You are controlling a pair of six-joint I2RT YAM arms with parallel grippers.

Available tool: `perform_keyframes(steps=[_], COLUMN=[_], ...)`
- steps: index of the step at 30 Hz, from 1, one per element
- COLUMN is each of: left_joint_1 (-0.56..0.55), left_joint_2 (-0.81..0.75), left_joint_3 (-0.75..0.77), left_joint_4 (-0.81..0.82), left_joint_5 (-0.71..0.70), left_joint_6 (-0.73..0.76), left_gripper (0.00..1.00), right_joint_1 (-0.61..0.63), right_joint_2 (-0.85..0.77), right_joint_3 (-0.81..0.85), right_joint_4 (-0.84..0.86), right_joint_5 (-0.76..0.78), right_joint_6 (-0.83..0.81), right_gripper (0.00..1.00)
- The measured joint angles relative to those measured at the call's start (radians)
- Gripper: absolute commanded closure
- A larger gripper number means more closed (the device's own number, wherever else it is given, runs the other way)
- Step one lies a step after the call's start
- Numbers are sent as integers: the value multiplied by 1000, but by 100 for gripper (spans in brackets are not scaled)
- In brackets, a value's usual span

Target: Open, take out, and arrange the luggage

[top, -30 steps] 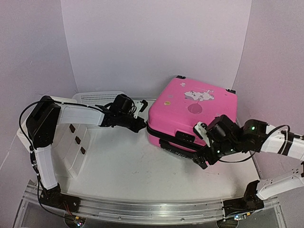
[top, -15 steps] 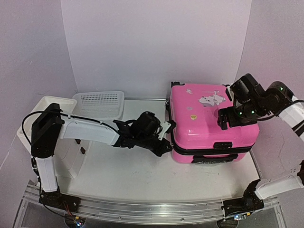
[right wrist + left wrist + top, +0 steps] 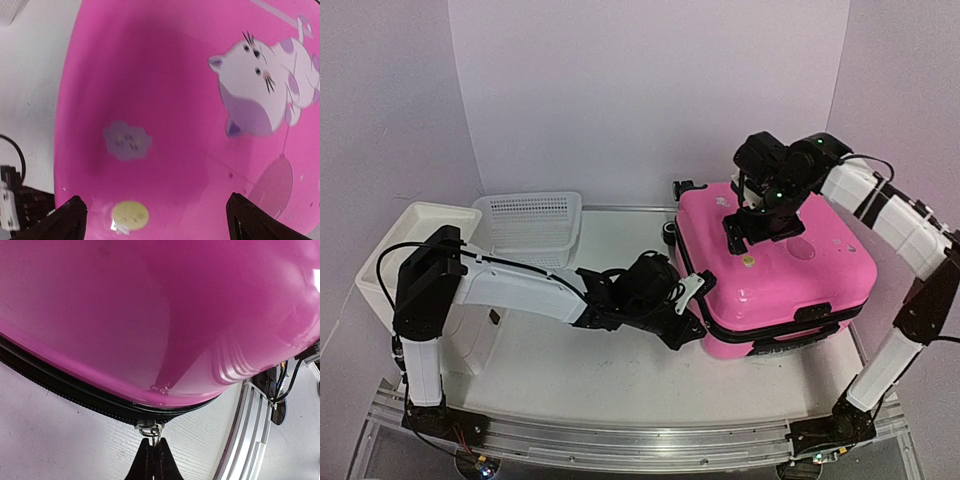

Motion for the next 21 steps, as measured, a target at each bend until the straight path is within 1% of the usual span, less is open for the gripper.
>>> perform_keyframes(steps=[6,10,12,16,18,21], left_joint_1=[1,2,3,11,22,57], left_joint_2=[13,13,13,11,7,2], left_joint_3=[-3,-17,-26,-53,-66,-89], left_joint_4=[26,48,56,92,109,139], left_joint_5=[19,20,16,7,9,51], left_joint_6=[-8,-8,-7,-5,-4,-3], left_gripper=[100,100,100,100,100,100], right_joint_1=[22,28,34,44,50,55], right_joint_2=[239,356,388,389,365,297], right_joint_3=[220,323,351,328,274,153], right_joint_4=[-2,-6,-13,5,45,146], right_joint_5=[71,96,113,143,156,163], right_joint_6=[-29,-52,-58,-61,-60,-61], right_gripper=[2,2,2,2,4,7])
